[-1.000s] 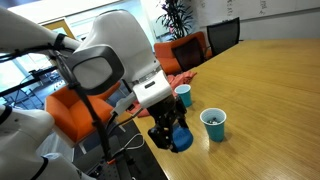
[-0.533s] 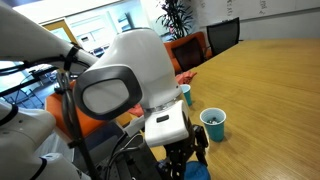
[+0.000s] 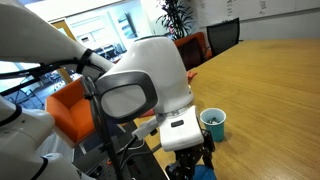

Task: Take the lid off the peanut butter jar and put it on the table

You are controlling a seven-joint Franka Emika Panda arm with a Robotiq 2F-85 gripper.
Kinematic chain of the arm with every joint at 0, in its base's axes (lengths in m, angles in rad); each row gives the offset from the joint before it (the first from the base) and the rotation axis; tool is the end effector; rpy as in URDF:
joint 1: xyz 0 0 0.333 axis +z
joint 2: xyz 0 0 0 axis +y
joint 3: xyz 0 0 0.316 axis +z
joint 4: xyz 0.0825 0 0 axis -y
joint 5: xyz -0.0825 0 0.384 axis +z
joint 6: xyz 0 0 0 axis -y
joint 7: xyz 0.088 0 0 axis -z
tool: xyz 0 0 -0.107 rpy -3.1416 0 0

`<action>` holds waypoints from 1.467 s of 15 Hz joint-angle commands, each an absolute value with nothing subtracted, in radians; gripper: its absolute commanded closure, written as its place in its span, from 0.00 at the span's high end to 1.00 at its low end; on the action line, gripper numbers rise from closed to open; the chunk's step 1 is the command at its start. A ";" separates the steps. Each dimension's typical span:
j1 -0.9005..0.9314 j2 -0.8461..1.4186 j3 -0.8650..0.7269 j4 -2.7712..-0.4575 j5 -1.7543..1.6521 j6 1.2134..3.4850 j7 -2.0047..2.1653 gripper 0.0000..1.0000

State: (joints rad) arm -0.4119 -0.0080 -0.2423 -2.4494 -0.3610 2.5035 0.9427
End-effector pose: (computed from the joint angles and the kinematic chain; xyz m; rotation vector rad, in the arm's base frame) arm 0.3861 -0.2929 0.3074 2.3201 -1.7867 0.1359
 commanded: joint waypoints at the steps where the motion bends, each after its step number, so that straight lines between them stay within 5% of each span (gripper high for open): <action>1: -0.384 0.052 -0.287 -2.393 -0.255 2.572 0.849 0.55; 9: -0.363 0.290 -0.278 -2.190 0.173 2.562 0.465 0.55; 20: -0.336 0.514 -0.317 -2.004 0.166 2.509 0.451 0.55; 21: -0.331 0.518 -0.322 -1.999 0.162 2.512 0.456 0.95; 22: -0.326 0.515 -0.326 -1.998 0.156 2.511 0.458 0.97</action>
State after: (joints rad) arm -0.3544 0.5115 -0.2961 -2.0297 0.1641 2.5548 0.4706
